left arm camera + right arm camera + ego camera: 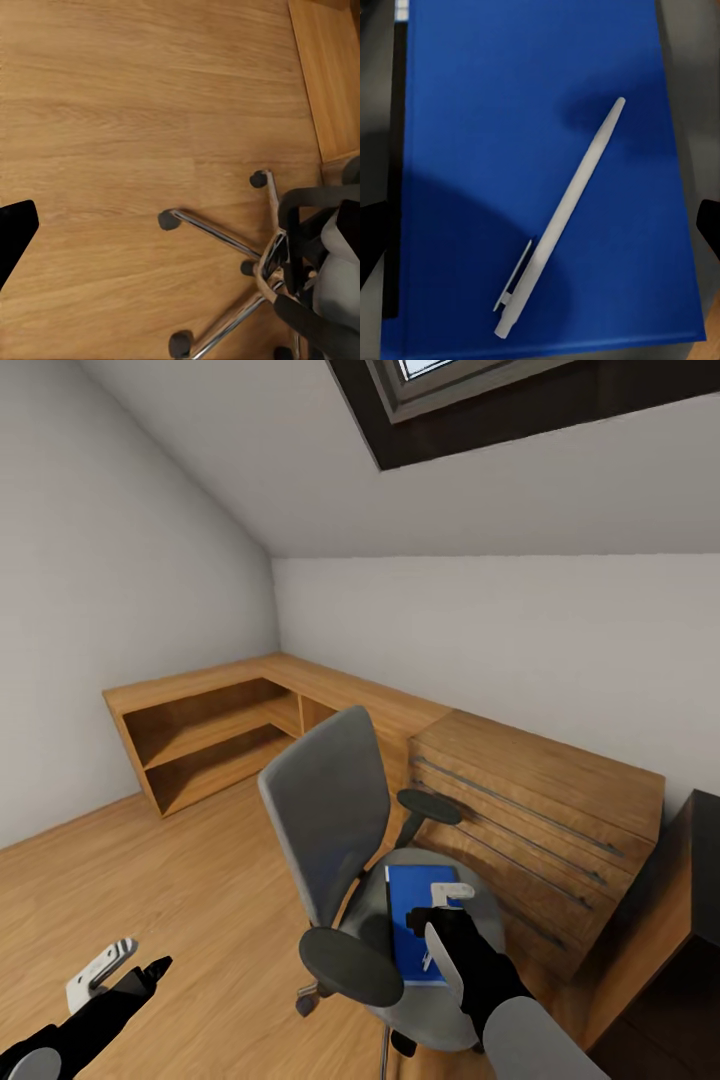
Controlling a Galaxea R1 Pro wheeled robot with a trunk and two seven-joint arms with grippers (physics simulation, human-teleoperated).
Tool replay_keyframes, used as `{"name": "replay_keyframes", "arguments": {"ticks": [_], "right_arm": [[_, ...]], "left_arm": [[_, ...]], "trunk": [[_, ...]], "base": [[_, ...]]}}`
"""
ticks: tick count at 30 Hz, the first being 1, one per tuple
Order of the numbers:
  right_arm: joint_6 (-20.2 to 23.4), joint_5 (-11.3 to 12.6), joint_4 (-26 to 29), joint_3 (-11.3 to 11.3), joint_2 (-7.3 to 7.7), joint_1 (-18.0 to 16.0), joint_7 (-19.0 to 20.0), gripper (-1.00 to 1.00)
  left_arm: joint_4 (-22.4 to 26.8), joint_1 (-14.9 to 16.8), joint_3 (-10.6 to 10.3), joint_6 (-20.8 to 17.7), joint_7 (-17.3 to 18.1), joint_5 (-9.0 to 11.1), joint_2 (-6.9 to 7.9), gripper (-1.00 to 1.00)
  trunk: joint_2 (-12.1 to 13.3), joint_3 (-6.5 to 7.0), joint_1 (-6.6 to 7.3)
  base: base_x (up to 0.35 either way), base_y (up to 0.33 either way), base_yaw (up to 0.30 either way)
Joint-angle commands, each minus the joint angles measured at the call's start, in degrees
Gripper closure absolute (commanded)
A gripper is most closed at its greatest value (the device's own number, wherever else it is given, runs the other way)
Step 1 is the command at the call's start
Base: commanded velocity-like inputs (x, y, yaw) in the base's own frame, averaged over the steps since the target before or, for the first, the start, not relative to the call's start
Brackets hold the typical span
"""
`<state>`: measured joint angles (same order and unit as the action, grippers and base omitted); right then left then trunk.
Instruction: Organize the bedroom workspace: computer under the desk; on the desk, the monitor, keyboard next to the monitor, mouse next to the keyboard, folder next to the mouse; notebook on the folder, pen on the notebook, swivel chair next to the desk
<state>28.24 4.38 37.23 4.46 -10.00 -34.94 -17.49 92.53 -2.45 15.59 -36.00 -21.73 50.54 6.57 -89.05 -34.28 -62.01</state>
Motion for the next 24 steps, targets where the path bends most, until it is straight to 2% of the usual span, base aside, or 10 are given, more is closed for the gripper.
{"name": "replay_keyframes", "arguments": {"ticks": [1,7,14,20,24], "right_arm": [[0.4,0.5,0.1,0.1,0.0,0.0,-0.5,-1.0],[3.1,0.5,0.1,-2.1,0.0,-0.1,-0.4,-1.0],[3.9,0.5,0.1,-2.4,0.0,-0.1,-0.4,-1.0],[4.3,0.5,0.0,-2.4,0.0,-0.1,-0.4,-1.0],[4.4,0.5,0.1,-2.4,0.0,-0.1,-0.4,-1.0]], "left_arm": [[0.1,0.0,0.1,-0.1,-0.5,0.6,0.02,-1.0],[0.1,0.0,0.3,-0.1,-0.5,0.6,0.02,-1.0],[0.1,0.0,0.3,-0.1,-0.5,0.6,0.02,-1.0],[0.1,0.0,0.3,-0.1,-0.5,0.6,0.02,-1.0],[0.1,0.0,0.3,-0.1,-0.5,0.6,0.02,-1.0]], "trunk": [[-0.4,-0.23,-0.23],[-2.9,-1.31,-1.55],[-5.7,-2.57,-3.08],[-5.7,-2.57,-3.08],[-7.3,-3.28,-3.96]], "base": [[0.0,0.0,0.0],[0.0,0.0,0.0],[0.0,0.0,0.0],[0.0,0.0,0.0],[0.0,0.0,0.0]]}}
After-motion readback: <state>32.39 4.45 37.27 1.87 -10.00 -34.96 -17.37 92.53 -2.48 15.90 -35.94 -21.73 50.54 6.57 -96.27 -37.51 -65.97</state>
